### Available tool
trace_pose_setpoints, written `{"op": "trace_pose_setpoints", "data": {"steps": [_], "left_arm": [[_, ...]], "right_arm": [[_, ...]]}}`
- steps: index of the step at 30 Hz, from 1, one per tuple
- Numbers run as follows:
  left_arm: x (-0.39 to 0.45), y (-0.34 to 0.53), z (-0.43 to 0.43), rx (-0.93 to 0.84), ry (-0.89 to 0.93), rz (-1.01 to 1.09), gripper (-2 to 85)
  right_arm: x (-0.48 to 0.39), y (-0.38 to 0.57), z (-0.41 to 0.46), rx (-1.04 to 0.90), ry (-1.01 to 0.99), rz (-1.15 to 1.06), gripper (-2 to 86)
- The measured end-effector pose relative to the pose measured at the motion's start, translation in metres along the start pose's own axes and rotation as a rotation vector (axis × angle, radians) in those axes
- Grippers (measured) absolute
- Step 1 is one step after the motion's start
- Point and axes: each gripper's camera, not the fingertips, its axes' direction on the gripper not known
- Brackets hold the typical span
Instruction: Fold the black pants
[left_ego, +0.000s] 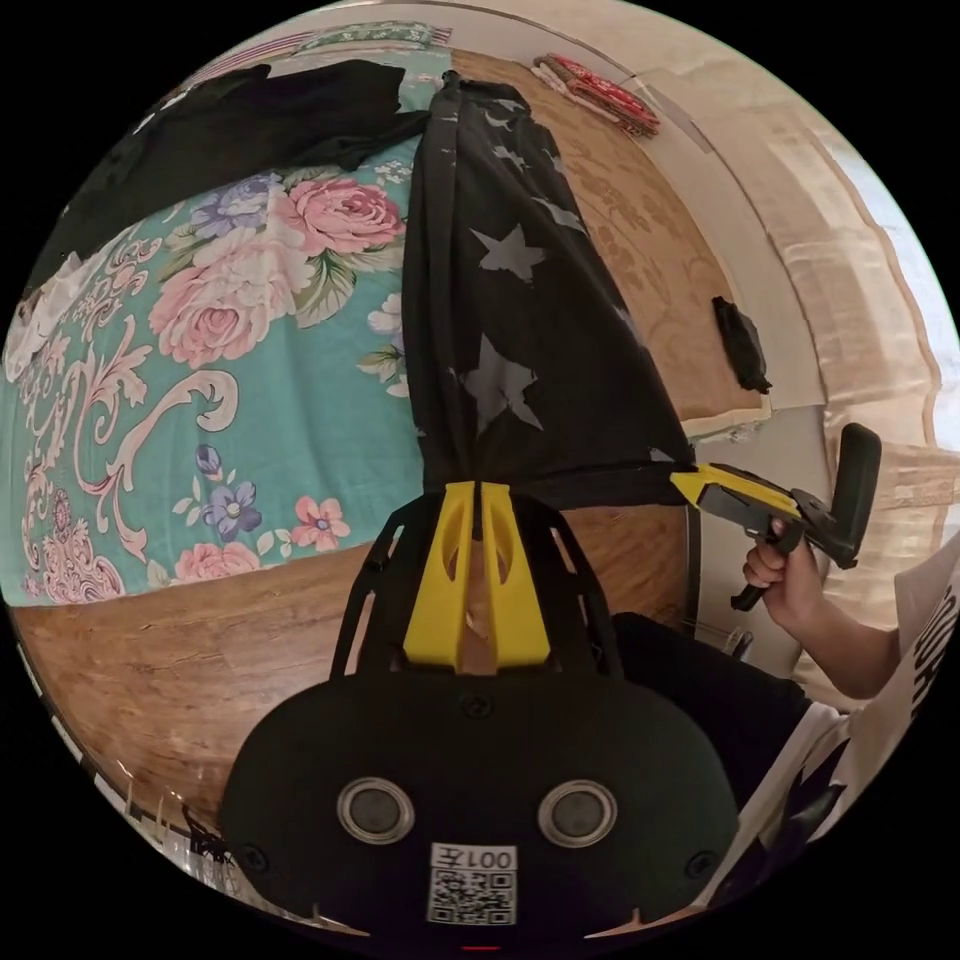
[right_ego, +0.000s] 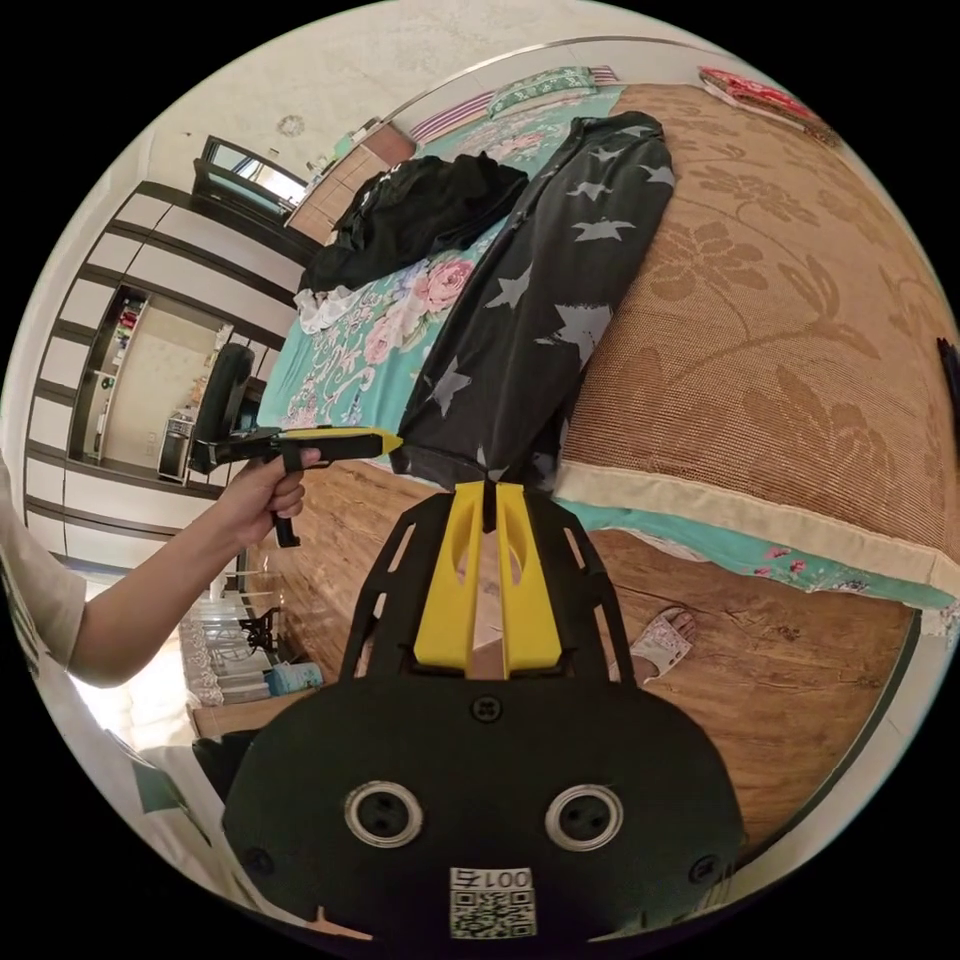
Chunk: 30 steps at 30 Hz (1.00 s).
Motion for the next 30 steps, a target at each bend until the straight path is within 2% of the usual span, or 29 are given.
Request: {"op": "trace_pose_setpoints", "data": {"steps": [7, 12, 15, 17, 20, 25, 27, 30], "left_arm": [[0.022, 0.009, -0.034, 0.098, -0.014, -0.033, -0.9], [0.023, 0.005, -0.010, 0.028, -0.038, -0.033, -1.0], [0.016, 0.008, 0.007, -0.002, -0.077, -0.130, -0.6], [0.008, 0.015, 0.009, 0.035, -0.031, -0.201, 1.5], [-0.002, 0.018, 0.007, 0.088, 0.038, -0.242, 6.3], [-0.005, -0.002, 0.016, 0.068, 0.094, -0.155, 13.1], [0.001, -0.012, 0.021, 0.032, 0.084, -0.104, 13.7], [0.008, -0.023, 0.026, 0.011, 0.071, -0.060, 12.4]], "right_arm": [[0.017, -0.006, -0.006, 0.000, -0.020, -0.021, 2.0], [0.044, -0.012, 0.031, -0.114, 0.045, -0.021, 2.2], [0.061, -0.015, 0.042, -0.223, 0.027, 0.004, 2.5], [0.073, -0.014, 0.039, -0.245, 0.018, 0.042, 3.2], [0.094, -0.013, 0.021, -0.172, -0.044, 0.072, 6.7], [0.125, -0.029, 0.015, -0.126, -0.144, 0.089, 13.7], [0.134, -0.038, 0.017, -0.119, -0.248, 0.080, 14.2], [0.140, -0.046, 0.016, -0.123, -0.281, 0.083, 13.8]]}}
